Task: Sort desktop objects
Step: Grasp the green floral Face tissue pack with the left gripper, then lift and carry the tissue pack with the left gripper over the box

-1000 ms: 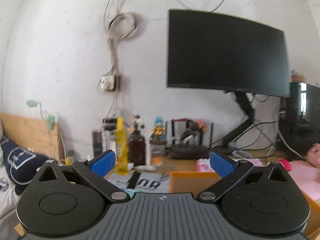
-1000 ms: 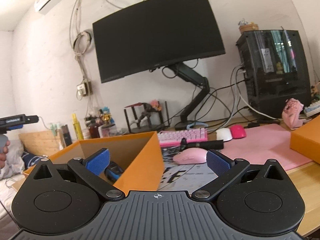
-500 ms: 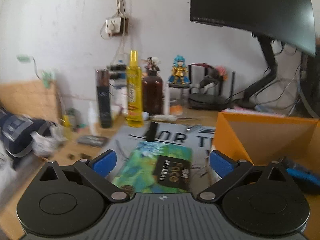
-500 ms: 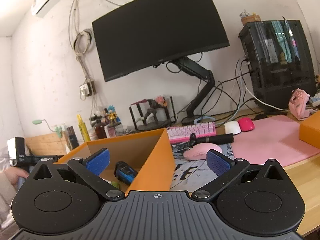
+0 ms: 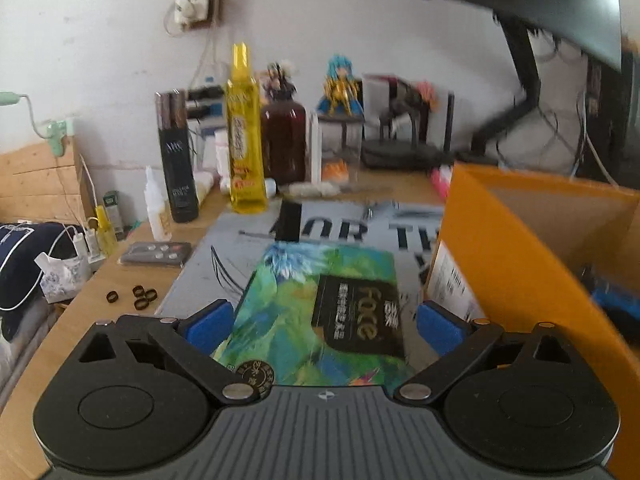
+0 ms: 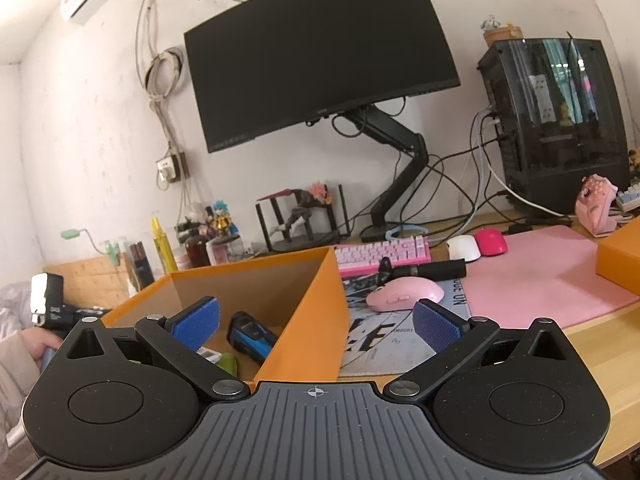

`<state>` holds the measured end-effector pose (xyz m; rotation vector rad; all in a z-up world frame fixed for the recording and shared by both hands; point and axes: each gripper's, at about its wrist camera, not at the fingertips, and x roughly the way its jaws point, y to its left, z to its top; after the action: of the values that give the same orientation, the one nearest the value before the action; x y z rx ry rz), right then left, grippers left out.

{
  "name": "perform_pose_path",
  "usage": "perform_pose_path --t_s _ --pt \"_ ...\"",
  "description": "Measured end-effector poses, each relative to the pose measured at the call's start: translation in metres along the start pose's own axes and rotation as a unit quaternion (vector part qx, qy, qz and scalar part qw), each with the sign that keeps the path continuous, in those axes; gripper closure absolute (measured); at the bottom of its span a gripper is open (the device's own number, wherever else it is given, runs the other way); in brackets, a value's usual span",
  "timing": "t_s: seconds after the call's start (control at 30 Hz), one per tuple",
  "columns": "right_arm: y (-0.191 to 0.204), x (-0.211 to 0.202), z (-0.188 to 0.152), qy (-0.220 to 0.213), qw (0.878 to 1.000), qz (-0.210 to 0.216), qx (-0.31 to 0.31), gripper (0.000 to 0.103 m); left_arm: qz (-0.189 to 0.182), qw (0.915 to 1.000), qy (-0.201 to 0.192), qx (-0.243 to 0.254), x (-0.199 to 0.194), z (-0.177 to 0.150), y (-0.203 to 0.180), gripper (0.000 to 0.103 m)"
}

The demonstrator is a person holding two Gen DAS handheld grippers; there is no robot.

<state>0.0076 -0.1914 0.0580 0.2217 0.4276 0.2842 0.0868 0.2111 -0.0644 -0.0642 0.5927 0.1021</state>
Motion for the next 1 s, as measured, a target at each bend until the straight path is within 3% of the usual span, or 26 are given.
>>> perform_pose_path --t_s 0.13,0.57,0.8,1.0 --pt "0.008 0.002 -0.001 0.003 1.0 -0.001 -0.016 0.0 0.005 0.9988 0.016 0.045 0.006 -0.001 -0.007 0.0" --pt "0.011 0.006 -0.002 0.008 1.0 0.008 -0.011 0.0 0.033 0.9947 0.077 0.06 0.038 0.0 -0.013 0.0" --pt "0.009 0.005 0.0 0.007 1.0 0.01 -0.006 0.0 0.049 0.9945 0.069 0.062 0.036 0.001 -0.016 0.0" --pt "0.006 0.001 0.001 0.003 1.0 0.011 0.001 0.0 0.049 0.9968 0.056 0.029 0.021 -0.001 -0.009 0.001"
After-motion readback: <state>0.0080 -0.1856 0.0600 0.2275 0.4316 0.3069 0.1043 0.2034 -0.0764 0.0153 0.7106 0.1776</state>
